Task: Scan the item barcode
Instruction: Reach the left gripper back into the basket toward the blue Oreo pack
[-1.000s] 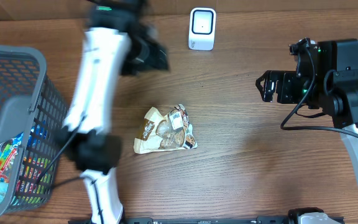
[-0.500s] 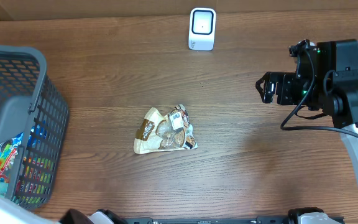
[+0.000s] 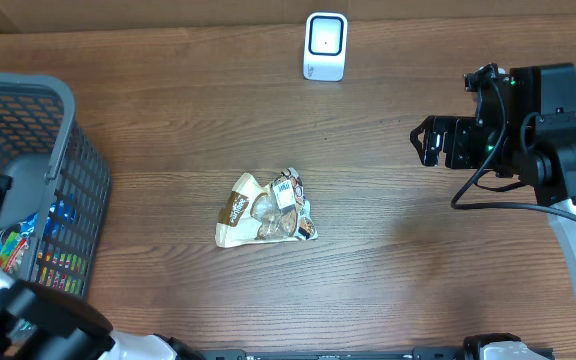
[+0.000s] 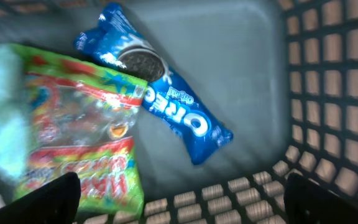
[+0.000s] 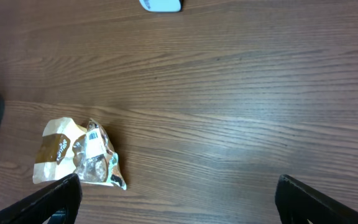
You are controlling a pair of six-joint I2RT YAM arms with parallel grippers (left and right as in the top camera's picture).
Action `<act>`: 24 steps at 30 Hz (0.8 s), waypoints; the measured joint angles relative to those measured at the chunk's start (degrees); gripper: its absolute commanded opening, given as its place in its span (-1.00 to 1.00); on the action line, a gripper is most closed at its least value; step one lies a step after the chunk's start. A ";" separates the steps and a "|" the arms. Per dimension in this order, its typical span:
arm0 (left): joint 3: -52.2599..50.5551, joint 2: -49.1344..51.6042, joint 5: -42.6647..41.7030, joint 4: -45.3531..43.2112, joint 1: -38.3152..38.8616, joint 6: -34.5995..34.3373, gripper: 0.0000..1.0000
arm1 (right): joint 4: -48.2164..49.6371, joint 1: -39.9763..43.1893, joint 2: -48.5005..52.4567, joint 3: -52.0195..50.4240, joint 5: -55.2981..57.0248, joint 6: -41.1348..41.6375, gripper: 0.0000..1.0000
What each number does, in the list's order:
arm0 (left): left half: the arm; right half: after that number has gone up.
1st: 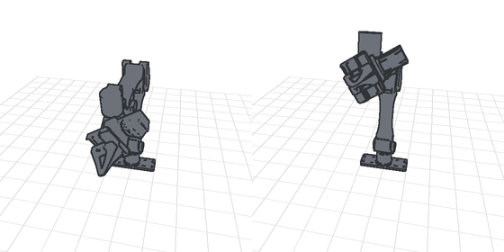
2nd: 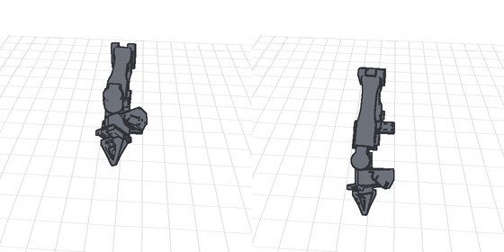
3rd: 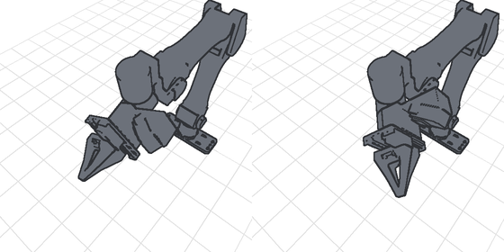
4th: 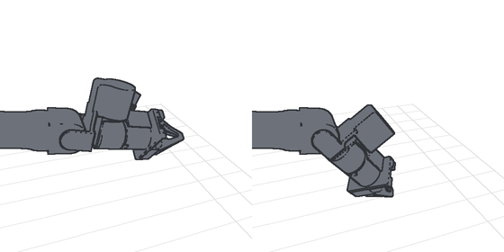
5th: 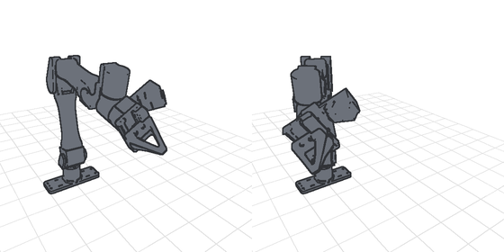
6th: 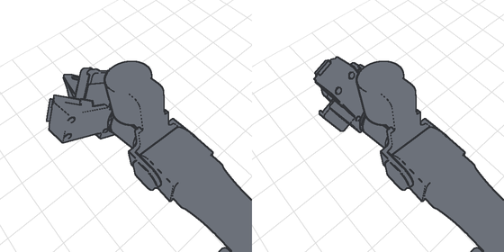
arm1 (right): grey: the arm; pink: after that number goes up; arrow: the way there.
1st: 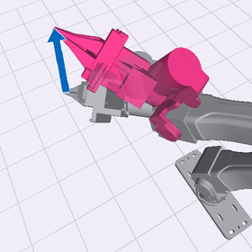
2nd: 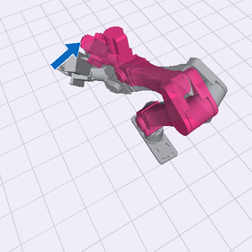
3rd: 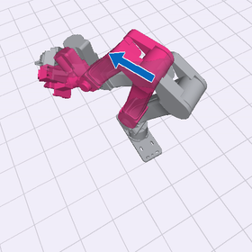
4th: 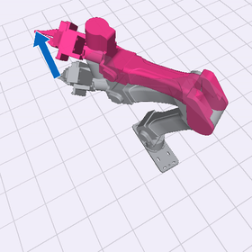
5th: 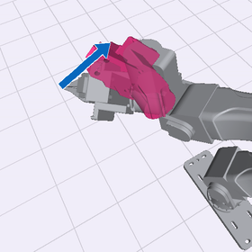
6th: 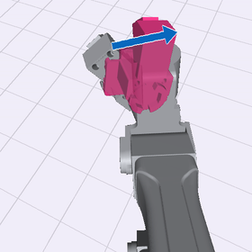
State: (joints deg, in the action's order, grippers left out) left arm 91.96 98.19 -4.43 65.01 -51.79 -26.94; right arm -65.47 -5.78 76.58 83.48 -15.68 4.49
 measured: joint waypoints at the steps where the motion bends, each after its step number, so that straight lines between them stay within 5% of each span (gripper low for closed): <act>1: -2.12 0.90 0.20 -2.23 0.55 -1.16 0.89 | 0.11 0.00 0.00 0.00 -0.02 -0.02 1.00; 12: -13.60 9.44 8.70 -15.39 9.07 -16.55 0.88 | 0.13 0.00 0.00 0.00 -0.24 0.02 1.00; 24: -13.77 11.47 18.49 -16.87 15.06 -24.44 0.48 | 0.09 0.00 0.00 0.00 -0.63 0.00 1.00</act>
State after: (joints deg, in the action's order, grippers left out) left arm 78.19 109.67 14.06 48.14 -36.73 -51.37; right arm -65.39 -5.78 76.58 83.48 -16.32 4.49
